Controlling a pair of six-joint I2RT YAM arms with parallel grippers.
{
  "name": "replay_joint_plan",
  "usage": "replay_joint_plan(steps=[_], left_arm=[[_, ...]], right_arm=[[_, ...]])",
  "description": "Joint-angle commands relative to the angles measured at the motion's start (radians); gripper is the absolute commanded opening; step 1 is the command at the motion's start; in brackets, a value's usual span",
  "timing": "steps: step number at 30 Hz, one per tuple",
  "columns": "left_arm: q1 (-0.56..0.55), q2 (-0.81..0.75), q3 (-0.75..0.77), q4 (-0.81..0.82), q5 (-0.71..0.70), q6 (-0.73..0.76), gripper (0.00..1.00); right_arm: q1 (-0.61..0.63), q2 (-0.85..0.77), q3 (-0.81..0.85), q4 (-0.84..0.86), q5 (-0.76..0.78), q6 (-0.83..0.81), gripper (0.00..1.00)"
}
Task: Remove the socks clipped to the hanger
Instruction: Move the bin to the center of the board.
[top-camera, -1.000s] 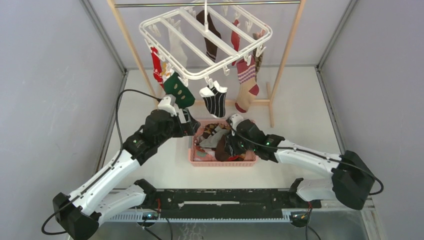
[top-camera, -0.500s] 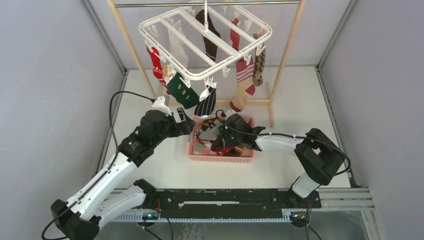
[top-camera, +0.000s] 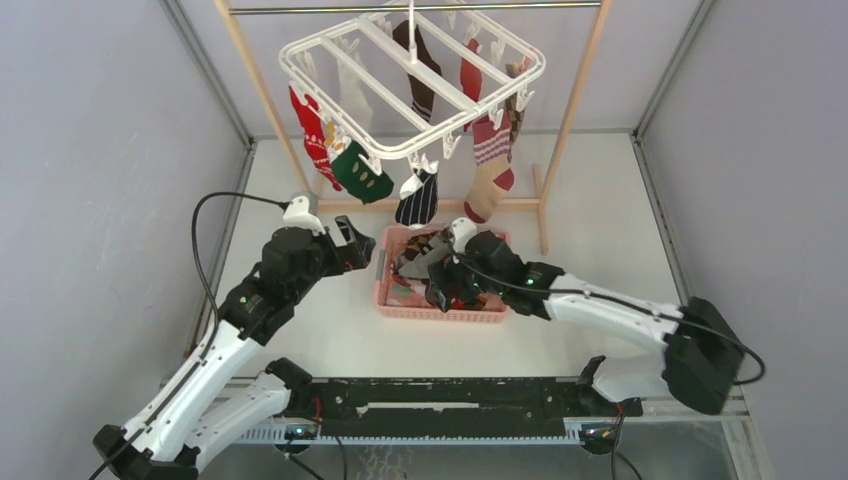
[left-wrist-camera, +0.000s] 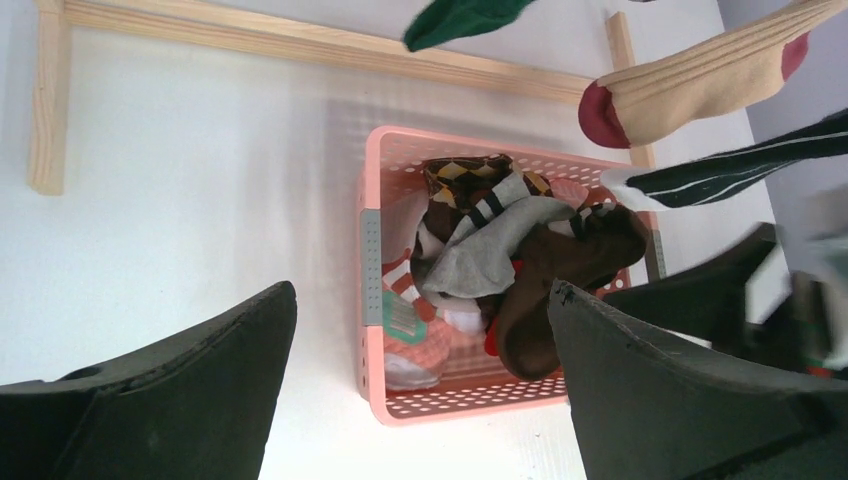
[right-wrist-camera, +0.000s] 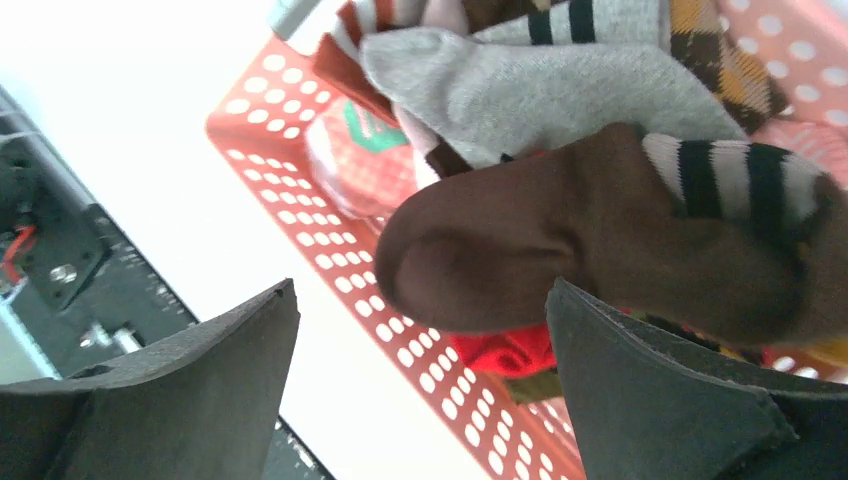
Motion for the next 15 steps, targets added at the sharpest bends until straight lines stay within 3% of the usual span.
replay_joint_plan(steps=[1,10,15], left_arm=[[0.007,-0.037,0.008,-0.024,-0.024,0.022,1.00],[0.007,-0.066,0.179,-0.096,-0.151,0.068,1.00],[0.012,-0.036,0.246,-0.052,-0.341,0.149,1.00]], right_arm=[[0.009,-0.189,-0.024,-0.072,0.021,-0.022,1.00],[-0.020,-0.518,-0.016,-0.099,0.162,-0.074,1.00],[-0.208,-0.553,-0.013,-0.071,0.205,-0.088,1.00]])
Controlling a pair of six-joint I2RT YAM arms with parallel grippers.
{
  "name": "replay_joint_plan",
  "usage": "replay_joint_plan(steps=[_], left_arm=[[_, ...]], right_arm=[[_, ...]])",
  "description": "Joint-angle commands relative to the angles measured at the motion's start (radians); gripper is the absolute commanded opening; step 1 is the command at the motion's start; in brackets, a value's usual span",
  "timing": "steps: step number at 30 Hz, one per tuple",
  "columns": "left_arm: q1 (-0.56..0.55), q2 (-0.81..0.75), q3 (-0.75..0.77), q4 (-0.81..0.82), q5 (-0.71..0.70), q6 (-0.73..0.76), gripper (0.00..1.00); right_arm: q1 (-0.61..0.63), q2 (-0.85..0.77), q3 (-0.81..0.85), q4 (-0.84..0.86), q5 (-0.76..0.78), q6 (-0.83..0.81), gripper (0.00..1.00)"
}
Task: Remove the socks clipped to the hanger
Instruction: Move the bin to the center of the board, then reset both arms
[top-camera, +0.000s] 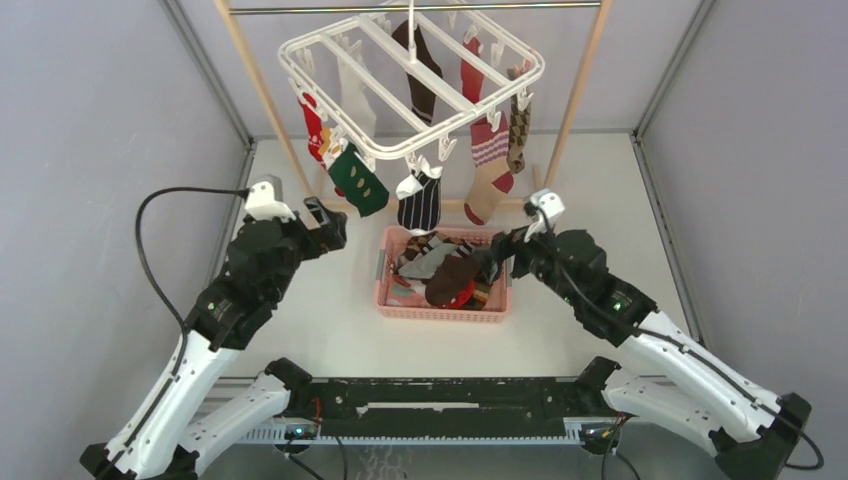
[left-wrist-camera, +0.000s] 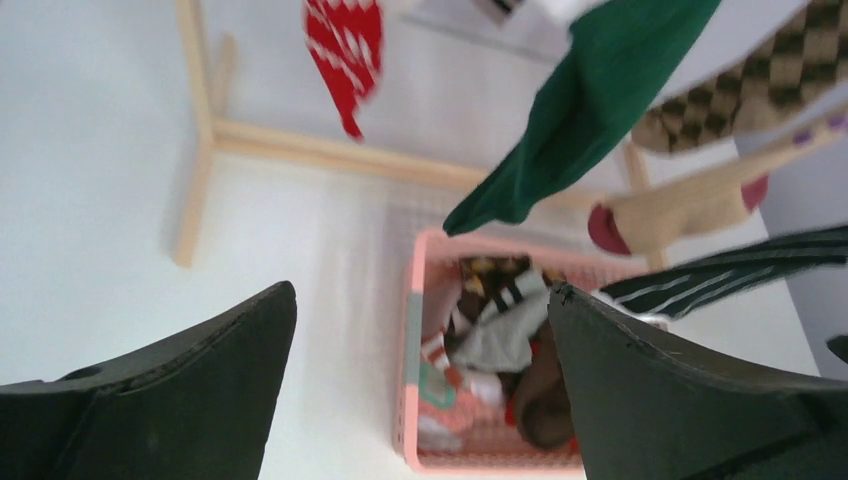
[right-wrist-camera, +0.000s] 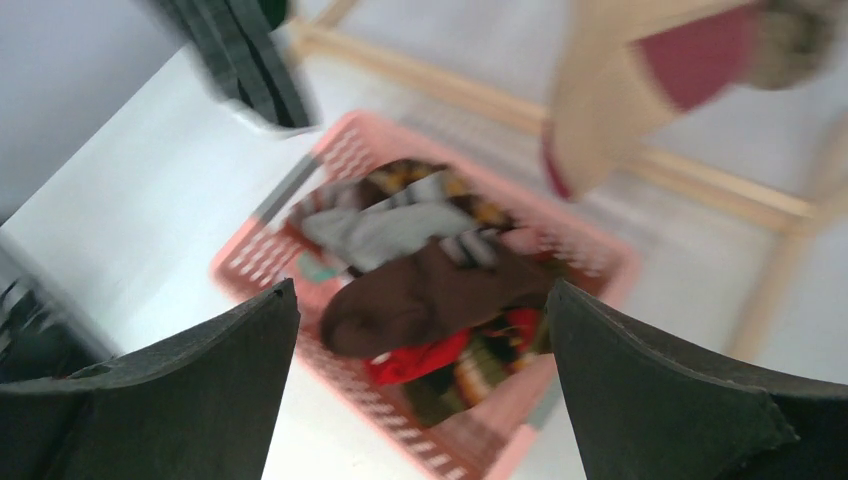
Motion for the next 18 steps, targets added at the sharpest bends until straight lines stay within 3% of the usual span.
replay_joint_plan(steps=[1,4,9,15,18], left_arm=[[0.016,0.003,0.071,0.081,-0.205,0.103,1.00],[0.018,0.016,0.044,0.145,-0.284,0.164,1.00],[0.046,0.024,-0.097,0.346,-0.338,0.272,1.00],[0.241,0.065,-0.244,0.505,-0.246,0.327,1.00],[0.317,0.090,-0.332,0.641,-0.200,0.362,1.00]], right_arm=[[-0.190,-0.010,0.019,0.038,0.040,-0.023,1.00],[-0.288,-0.026,0.004,0.084,0.000,-0.025,1.00],[-0.341,-0.048,-0.048,0.174,0.101,-0.068,1.00],[-0.386,-0.064,-0.146,0.330,0.134,-0.123,1.00],[-0.390,-0.034,-0.205,0.426,0.223,-0.143,1.00]])
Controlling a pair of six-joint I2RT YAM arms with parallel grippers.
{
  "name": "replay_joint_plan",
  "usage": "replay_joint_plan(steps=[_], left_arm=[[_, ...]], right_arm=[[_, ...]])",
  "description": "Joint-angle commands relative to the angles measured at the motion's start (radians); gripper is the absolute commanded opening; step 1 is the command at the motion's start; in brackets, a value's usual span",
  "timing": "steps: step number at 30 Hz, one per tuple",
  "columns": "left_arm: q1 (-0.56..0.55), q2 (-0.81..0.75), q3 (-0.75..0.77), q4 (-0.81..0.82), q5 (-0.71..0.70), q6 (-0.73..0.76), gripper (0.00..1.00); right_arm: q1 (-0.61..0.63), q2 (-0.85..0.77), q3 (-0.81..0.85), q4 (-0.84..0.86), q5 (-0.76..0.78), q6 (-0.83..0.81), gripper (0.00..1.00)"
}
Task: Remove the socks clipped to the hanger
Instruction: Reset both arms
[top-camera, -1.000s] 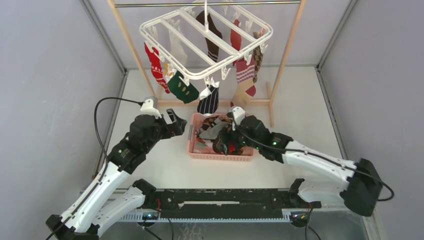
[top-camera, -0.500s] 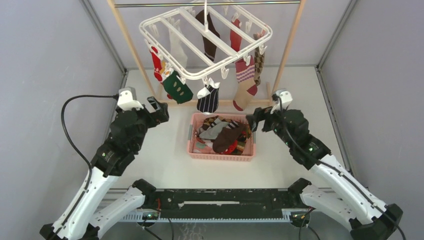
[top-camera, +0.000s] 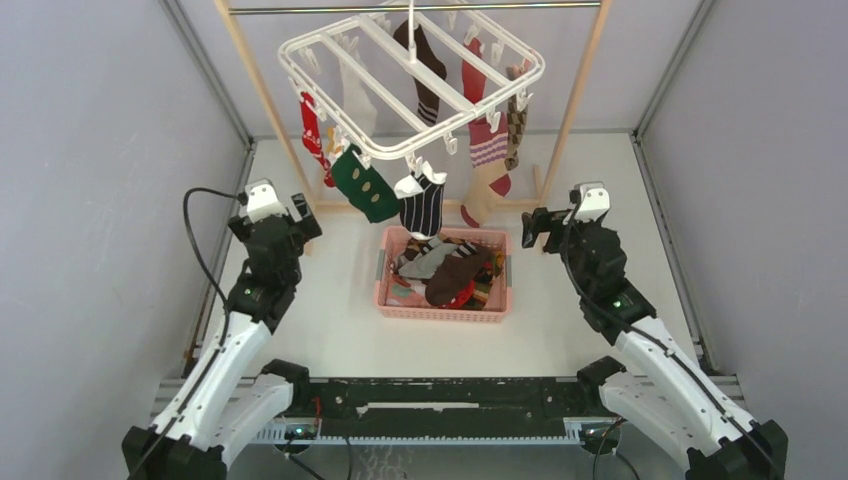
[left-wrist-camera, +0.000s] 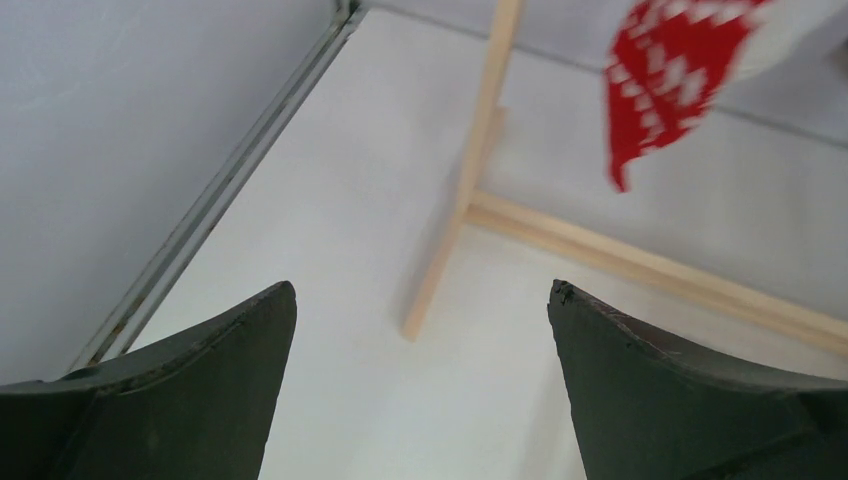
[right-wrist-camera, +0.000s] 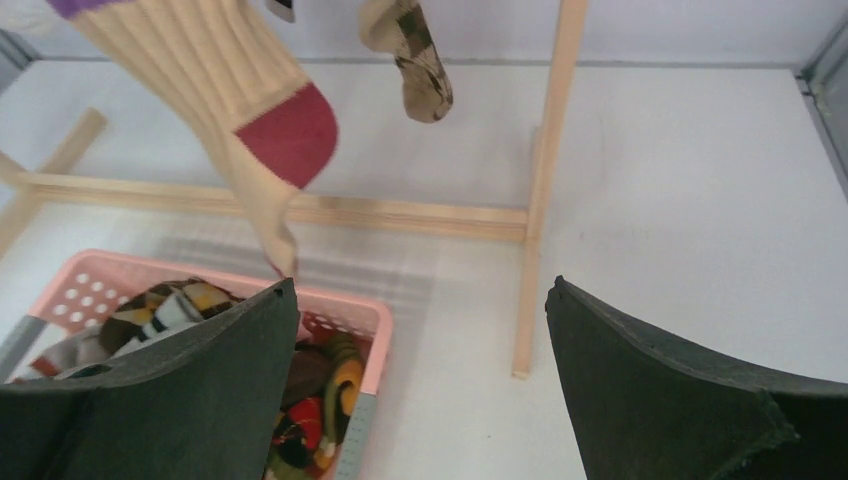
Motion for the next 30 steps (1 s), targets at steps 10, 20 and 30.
replay_joint_plan(steps=[10,20,30], left_arm=[[0.273,0.152,-0.266,0.561,0.168,0.148,1.00],[0.392,0.405,-0.282,0.721,0.347,0.136,1.00],[0.393,0.467,-0.317,0.814,0.375,0.139,1.00]], right_arm=[[-0.113,0.171,-0.324,0.687,0.129,-0.159,1.00],[-0.285,0.333,-0.428,0.901,0.094,-0.101,1.00],[-0.304,0.516,-0.463,1.099,0.134,-0.070,1.00]])
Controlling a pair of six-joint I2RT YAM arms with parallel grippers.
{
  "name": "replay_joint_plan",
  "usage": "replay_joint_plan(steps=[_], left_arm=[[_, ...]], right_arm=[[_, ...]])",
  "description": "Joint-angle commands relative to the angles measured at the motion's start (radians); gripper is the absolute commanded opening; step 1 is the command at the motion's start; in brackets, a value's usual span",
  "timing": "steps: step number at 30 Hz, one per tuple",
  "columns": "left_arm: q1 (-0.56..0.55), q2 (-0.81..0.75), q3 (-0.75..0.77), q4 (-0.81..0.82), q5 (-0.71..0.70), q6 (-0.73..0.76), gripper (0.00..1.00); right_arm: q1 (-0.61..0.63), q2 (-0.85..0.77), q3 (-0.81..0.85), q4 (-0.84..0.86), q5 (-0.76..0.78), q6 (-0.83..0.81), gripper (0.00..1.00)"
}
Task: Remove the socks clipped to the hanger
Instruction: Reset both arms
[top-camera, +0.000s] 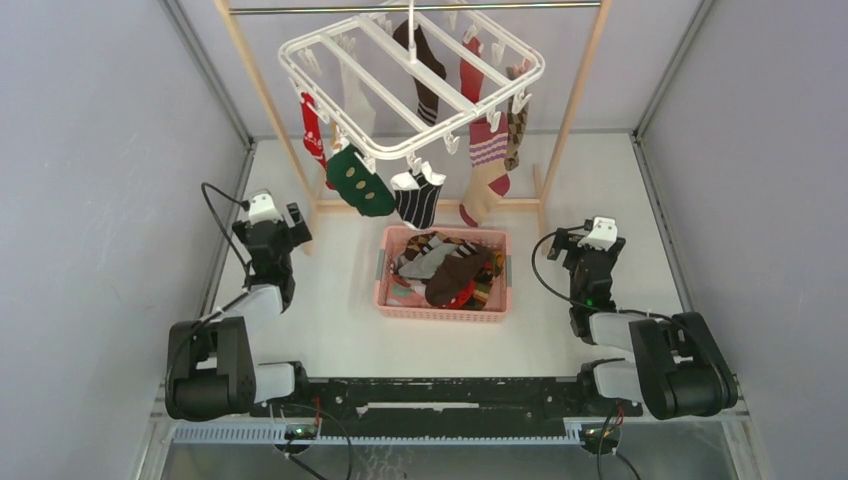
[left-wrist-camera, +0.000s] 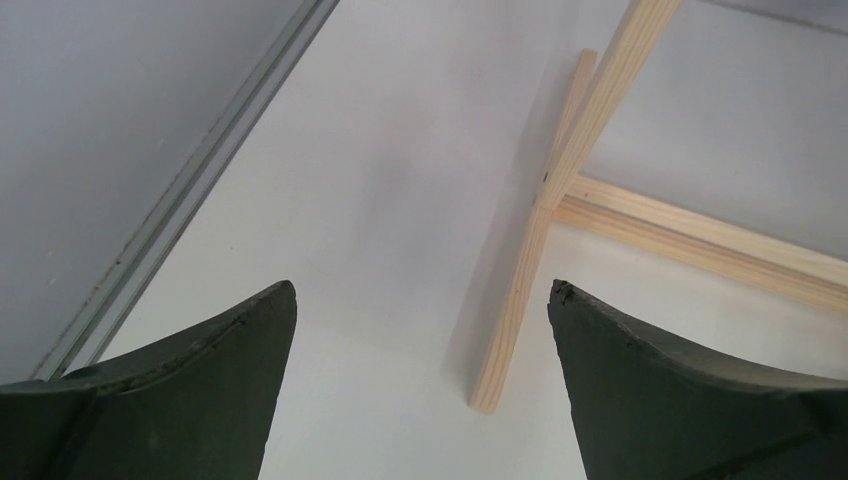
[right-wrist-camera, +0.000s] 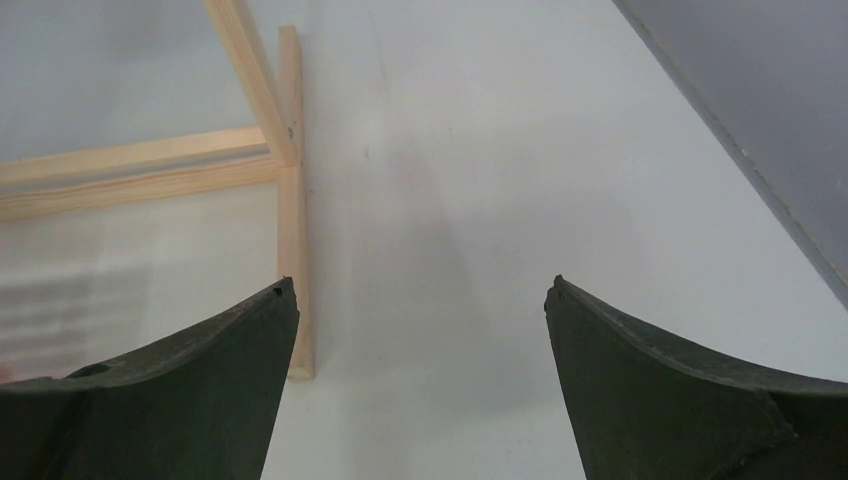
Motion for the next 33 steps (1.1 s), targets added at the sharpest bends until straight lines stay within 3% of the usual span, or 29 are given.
replay_joint_plan(steps=[1,7,16,20,25,28,33], left_arm=[[0.010,-0.016,-0.049,0.130,0.019,0.013,1.00],[0.010,-0.066,-0.165,0.290,0.054,0.025,1.00],[0.010,-0.052,-0.200,0.373,0.147,0.064,1.00],[0.011,-0.004,-0.269,0.558,0.128,0.051,1.00],[0.010,-0.014,-0.261,0.517,0.112,0.045,1.00],[0.011,-0.013,-0.259,0.512,0.110,0.045,1.00],[0.009,-0.013,-0.255,0.504,0.105,0.048,1.00]], right_arm=[[-0.010,0.010,0.001,0.149,0.008,0.031,1.00],[-0.085,0.085,-0.054,0.306,-0.048,0.087,1.00],[-0.085,0.088,0.030,0.150,-0.212,0.024,1.00],[-0.083,0.077,0.009,0.166,-0.269,0.003,1.00],[-0.081,0.067,-0.031,0.227,-0.290,0.002,1.00],[-0.085,0.086,0.036,0.116,-0.227,0.019,1.00],[-0.129,0.098,0.097,0.028,-0.282,0.063,1.00]])
